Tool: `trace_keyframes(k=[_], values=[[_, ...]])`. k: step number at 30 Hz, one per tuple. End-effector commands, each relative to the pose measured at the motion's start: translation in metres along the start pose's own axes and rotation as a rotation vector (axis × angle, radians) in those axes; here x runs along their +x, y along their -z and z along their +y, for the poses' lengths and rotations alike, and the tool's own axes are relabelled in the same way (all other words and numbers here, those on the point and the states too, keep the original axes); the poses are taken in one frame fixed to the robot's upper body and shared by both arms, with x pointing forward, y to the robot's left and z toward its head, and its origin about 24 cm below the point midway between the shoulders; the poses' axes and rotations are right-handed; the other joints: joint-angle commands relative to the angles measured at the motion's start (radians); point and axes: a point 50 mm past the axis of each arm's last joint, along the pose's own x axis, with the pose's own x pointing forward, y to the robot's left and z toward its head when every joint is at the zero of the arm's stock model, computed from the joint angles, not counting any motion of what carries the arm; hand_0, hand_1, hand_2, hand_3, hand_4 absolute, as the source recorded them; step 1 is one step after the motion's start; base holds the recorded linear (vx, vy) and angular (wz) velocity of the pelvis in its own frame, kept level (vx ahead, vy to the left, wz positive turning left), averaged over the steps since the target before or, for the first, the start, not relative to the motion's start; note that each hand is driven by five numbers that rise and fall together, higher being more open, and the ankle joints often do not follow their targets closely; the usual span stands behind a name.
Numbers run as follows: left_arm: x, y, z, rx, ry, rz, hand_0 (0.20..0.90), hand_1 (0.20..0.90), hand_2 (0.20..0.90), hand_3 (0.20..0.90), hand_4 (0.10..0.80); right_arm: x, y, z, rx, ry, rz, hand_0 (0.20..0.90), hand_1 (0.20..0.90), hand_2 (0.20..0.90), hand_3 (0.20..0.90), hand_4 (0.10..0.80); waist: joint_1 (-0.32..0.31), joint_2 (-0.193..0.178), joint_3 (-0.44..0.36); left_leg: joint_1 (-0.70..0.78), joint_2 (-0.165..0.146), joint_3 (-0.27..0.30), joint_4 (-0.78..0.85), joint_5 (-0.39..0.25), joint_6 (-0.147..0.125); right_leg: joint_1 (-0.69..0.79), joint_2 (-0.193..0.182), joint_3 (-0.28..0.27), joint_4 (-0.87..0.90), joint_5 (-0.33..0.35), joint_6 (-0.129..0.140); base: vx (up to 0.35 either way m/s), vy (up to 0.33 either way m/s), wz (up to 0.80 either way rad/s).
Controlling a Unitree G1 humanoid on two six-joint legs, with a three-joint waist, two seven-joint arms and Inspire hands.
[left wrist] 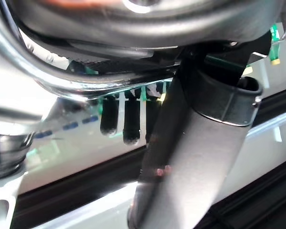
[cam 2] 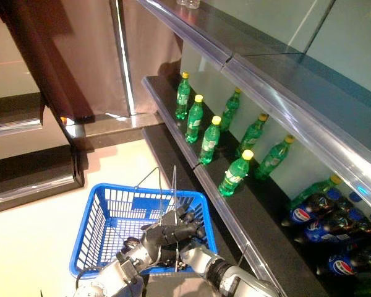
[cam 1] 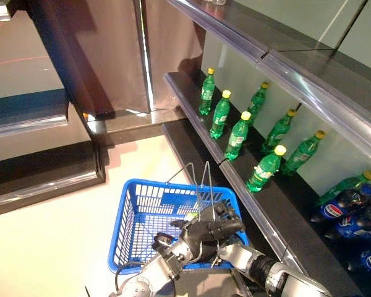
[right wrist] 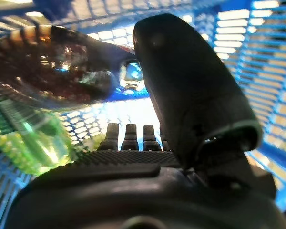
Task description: Pick up the drink and place into the basket.
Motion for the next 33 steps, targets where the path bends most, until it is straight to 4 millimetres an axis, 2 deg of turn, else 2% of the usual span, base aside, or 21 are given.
trace_keyframes(k=[1,4,8,12,16,22,25,33], values=[[0.067,-0.054,-0.154,0.053,0.854,-0.423,0.3,0.3,0.3,0.2,0.1,-0.002,-0.067,-0.007,0.145,0.117,-0.308,0.9,0.9,0.9,0.9,0.8,-0.027,0.009,-0.132,0.042,0.056,-0.016,0.115,-0.106,-0.06,-0.029,-0.019,0.035,-0.157,0.266,0.071,0.015,0.034,-0.1],[0.064,-0.069,-0.144,0.112,0.773,-0.517,0.3,0.3,0.3,0.2,0.1,-0.02,-0.08,-0.025,0.203,0.231,-0.394,0.9,0.9,0.9,0.9,0.8,-0.052,0.015,-0.137,0.055,0.059,-0.003,0.106,-0.104,-0.061,-0.027,-0.017,0.044,-0.159,0.264,0.069,0.011,0.044,-0.12],[0.053,-0.094,-0.129,0.191,0.629,-0.644,0.3,0.3,0.3,0.2,0.1,-0.056,-0.087,-0.05,0.25,0.385,-0.505,0.9,0.9,0.9,0.9,0.8,-0.086,0.027,-0.156,0.073,0.061,0.016,0.093,-0.104,-0.056,-0.022,-0.013,0.062,-0.164,0.259,0.071,0.026,0.049,-0.12],[0.041,-0.109,-0.117,0.181,0.55,-0.721,0.3,0.3,0.3,0.2,0.1,-0.078,-0.081,-0.06,0.166,0.468,-0.531,0.9,0.9,0.9,0.9,0.8,-0.103,0.036,-0.171,0.085,0.063,0.026,0.083,-0.104,-0.052,-0.017,-0.011,0.071,-0.17,0.256,0.07,0.014,0.04,-0.14],[0.026,-0.12,-0.114,0.214,0.52,-0.782,0.3,0.3,0.3,0.2,0.1,-0.095,-0.078,-0.07,0.129,0.53,-0.542,0.9,0.9,0.9,0.9,0.8,-0.111,0.041,-0.174,0.092,0.064,0.031,0.082,-0.104,-0.051,-0.013,-0.011,0.074,-0.171,0.253,0.067,-0.001,0.034,-0.1],[-0.015,-0.12,-0.104,0.254,0.517,-0.809,0.3,0.3,0.3,0.2,0.1,-0.134,-0.065,-0.082,0.124,0.644,-0.594,0.9,0.9,0.9,0.9,0.8,-0.106,0.052,-0.157,0.093,0.065,0.03,0.077,-0.104,-0.052,-0.007,-0.014,0.063,-0.175,0.252,0.065,-0.056,0.026,0.0],[-0.025,-0.122,-0.103,0.274,0.506,-0.819,0.3,0.3,0.3,0.2,0.1,-0.143,-0.067,-0.088,0.113,0.69,-0.628,0.9,0.9,0.9,0.9,0.8,-0.102,0.055,-0.155,0.093,0.064,0.029,0.075,-0.104,-0.053,-0.004,-0.013,0.062,-0.18,0.25,0.06,-0.05,0.023,0.03],[-0.032,-0.124,-0.098,0.304,0.442,-0.832,0.3,0.3,0.3,0.2,0.1,-0.159,-0.079,-0.098,0.142,0.851,-0.755,0.9,0.9,0.9,0.9,0.8,-0.095,0.066,-0.147,0.086,0.062,0.025,0.077,-0.102,-0.056,-0.004,-0.012,0.068,-0.183,0.249,0.05,-0.03,0.015,0.01]])
